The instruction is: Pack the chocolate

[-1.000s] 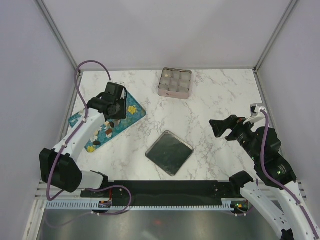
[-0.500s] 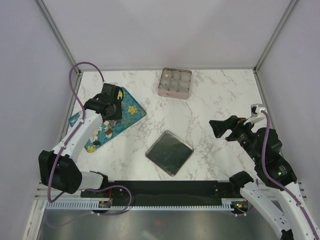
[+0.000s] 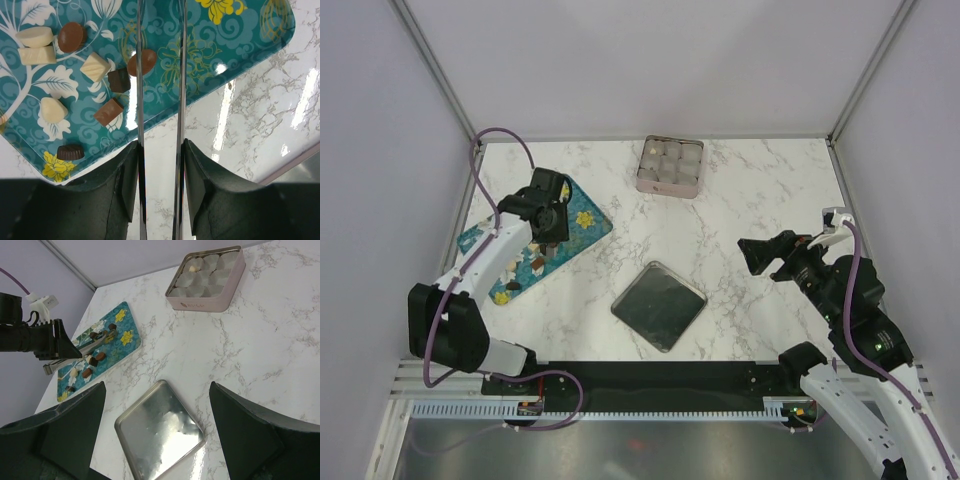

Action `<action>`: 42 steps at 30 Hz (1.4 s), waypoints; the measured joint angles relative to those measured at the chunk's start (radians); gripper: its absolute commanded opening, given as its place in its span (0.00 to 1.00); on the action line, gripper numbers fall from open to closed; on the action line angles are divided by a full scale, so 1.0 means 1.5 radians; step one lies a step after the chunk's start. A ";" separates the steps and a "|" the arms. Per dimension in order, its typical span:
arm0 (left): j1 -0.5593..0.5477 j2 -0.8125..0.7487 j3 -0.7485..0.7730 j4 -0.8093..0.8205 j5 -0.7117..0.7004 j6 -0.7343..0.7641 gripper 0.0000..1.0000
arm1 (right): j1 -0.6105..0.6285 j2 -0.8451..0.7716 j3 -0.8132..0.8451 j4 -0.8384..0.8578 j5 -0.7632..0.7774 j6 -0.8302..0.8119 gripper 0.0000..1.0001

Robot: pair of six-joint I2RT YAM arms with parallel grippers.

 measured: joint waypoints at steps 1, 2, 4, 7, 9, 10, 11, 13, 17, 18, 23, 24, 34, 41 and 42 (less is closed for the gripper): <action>0.001 0.006 0.000 0.003 0.005 -0.001 0.47 | 0.000 0.000 -0.001 0.001 0.000 0.000 0.93; 0.002 0.011 0.000 0.005 0.007 -0.002 0.47 | 0.000 0.000 -0.003 0.001 0.000 0.000 0.93; 0.004 0.022 0.000 0.010 0.011 -0.004 0.47 | 0.000 0.000 -0.006 0.001 0.000 0.000 0.93; 0.007 0.031 0.000 0.013 0.016 -0.005 0.47 | 0.000 0.001 -0.007 0.002 0.000 -0.001 0.93; 0.009 0.033 0.000 0.015 0.020 -0.006 0.46 | 0.000 0.002 -0.007 0.002 0.000 -0.001 0.93; 0.011 0.033 0.000 0.015 0.022 -0.006 0.46 | 0.000 0.002 -0.007 0.003 0.000 -0.001 0.93; 0.012 0.033 0.000 0.016 0.023 -0.006 0.45 | 0.000 0.002 -0.007 0.004 0.000 -0.001 0.93; 0.013 0.034 0.000 0.017 0.024 -0.006 0.43 | 0.000 0.004 -0.007 0.005 0.000 -0.001 0.93; 0.016 0.041 0.000 0.020 0.025 -0.005 0.39 | 0.000 0.008 -0.007 0.008 0.000 -0.002 0.93; 0.016 0.044 0.001 0.020 0.026 -0.005 0.37 | 0.000 0.009 -0.007 0.010 0.000 -0.002 0.93; 0.016 0.054 0.017 0.017 0.027 -0.005 0.36 | 0.000 0.011 -0.007 0.015 0.001 -0.002 0.93; 0.016 0.054 0.022 0.014 0.027 -0.005 0.36 | 0.000 0.012 -0.007 0.015 0.001 -0.002 0.93; 0.014 0.023 0.092 -0.010 0.080 0.013 0.36 | 0.000 0.019 -0.007 0.020 0.000 -0.002 0.93; -0.016 0.048 0.226 -0.016 0.122 0.036 0.34 | 0.000 0.029 -0.007 0.027 0.001 -0.002 0.93; -0.025 0.062 0.253 -0.014 0.128 0.042 0.33 | 0.000 0.030 -0.007 0.027 0.002 -0.002 0.93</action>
